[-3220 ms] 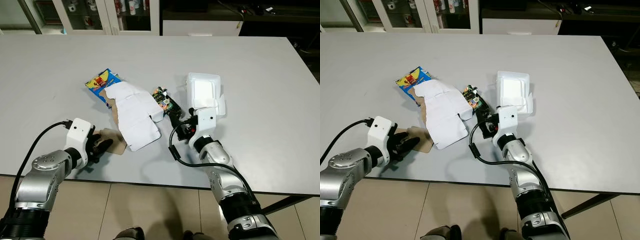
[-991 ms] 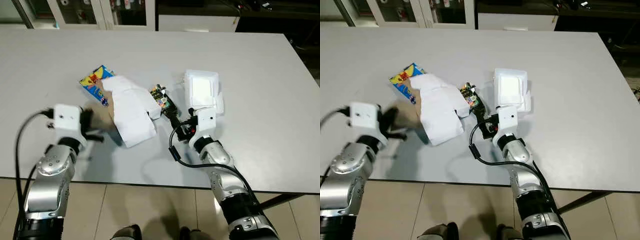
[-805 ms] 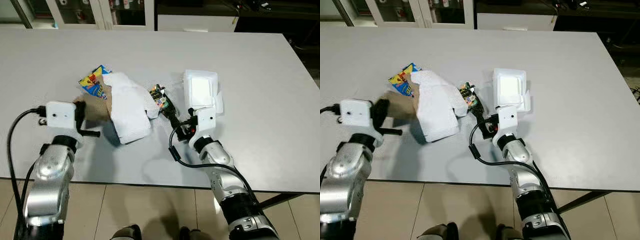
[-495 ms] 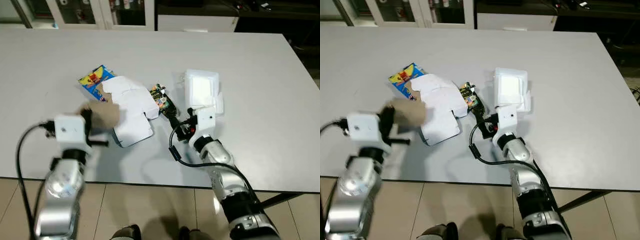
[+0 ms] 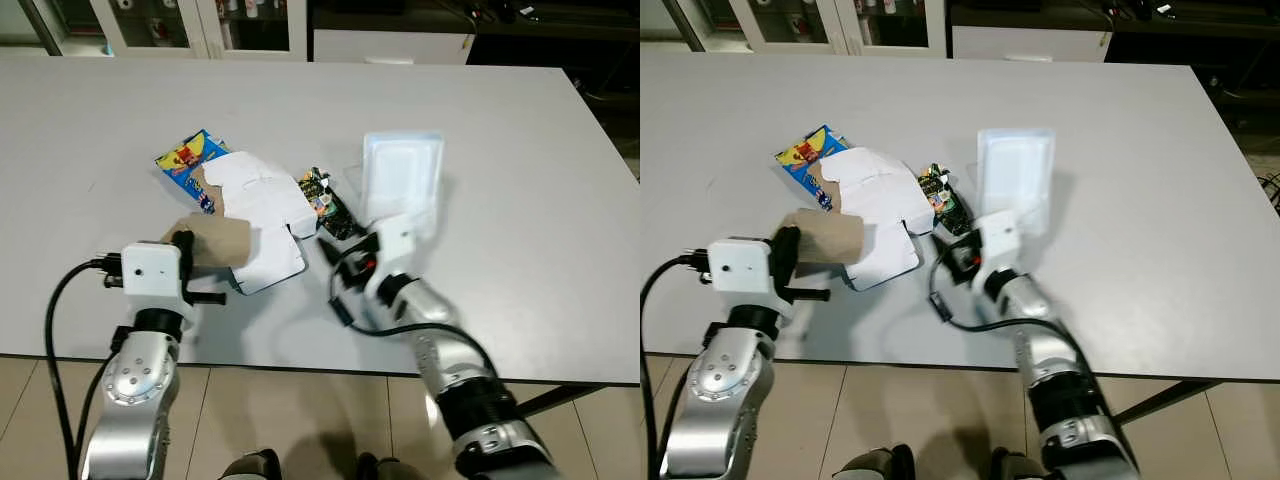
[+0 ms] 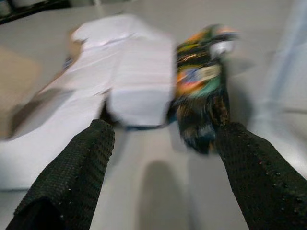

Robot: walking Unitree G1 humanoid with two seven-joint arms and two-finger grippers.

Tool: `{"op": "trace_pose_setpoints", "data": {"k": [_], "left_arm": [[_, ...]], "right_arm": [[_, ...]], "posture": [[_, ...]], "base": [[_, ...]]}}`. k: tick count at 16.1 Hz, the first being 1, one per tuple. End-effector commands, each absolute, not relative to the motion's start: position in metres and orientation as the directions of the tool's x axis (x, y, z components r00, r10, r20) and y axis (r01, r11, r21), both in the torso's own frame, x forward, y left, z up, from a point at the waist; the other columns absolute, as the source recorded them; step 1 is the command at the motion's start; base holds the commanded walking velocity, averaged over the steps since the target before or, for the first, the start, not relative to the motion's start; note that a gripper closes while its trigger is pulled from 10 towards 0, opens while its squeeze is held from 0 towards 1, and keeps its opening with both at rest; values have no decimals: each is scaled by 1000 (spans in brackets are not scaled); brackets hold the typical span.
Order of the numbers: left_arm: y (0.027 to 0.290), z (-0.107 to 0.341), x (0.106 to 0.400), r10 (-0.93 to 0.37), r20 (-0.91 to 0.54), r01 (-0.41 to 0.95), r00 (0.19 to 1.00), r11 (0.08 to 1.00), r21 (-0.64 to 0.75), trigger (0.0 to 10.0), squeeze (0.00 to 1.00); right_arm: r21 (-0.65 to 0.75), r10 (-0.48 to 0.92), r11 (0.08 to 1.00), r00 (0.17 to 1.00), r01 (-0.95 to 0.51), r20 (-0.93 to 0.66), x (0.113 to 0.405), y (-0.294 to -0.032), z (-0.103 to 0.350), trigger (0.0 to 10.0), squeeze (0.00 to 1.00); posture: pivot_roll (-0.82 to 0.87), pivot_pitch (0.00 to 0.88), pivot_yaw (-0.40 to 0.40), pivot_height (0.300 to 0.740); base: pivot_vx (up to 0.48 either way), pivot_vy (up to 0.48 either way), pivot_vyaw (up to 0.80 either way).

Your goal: Picking trash to rubbish bin

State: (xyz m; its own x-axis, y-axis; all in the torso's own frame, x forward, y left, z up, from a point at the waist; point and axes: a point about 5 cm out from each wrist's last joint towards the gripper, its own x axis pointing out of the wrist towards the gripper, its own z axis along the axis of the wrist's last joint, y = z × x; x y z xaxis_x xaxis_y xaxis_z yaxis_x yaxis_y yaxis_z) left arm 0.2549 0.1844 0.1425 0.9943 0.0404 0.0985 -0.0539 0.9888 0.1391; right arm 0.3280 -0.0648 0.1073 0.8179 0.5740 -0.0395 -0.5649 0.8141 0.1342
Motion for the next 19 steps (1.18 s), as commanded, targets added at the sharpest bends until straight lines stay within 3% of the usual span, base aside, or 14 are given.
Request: {"op": "trace_pose_setpoints", "data": {"k": [1,8,15,19], "left_arm": [[184,134,253,52,57,-59,997,989,136,0,0],[185,127,256,60,25,-62,998,991,120,0,0],[185,126,259,56,31,-60,998,991,123,0,0],[184,126,260,52,32,-55,998,991,121,0,0]], "right_arm": [[148,600,796,798,-587,-62,325,-59,103,10000,0],[99,546,833,837,-544,4,333,-72,118,10000,0],[-43,451,892,879,-450,153,353,-92,160,10000,0],[-167,413,903,906,-395,91,362,-110,158,10000,0]], "posture": [[17,147,11,740],[9,146,12,740],[2,130,16,740],[2,130,16,740]], "base": [[0,0,0],[0,0,0],[0,0,0],[0,0,0]]}}
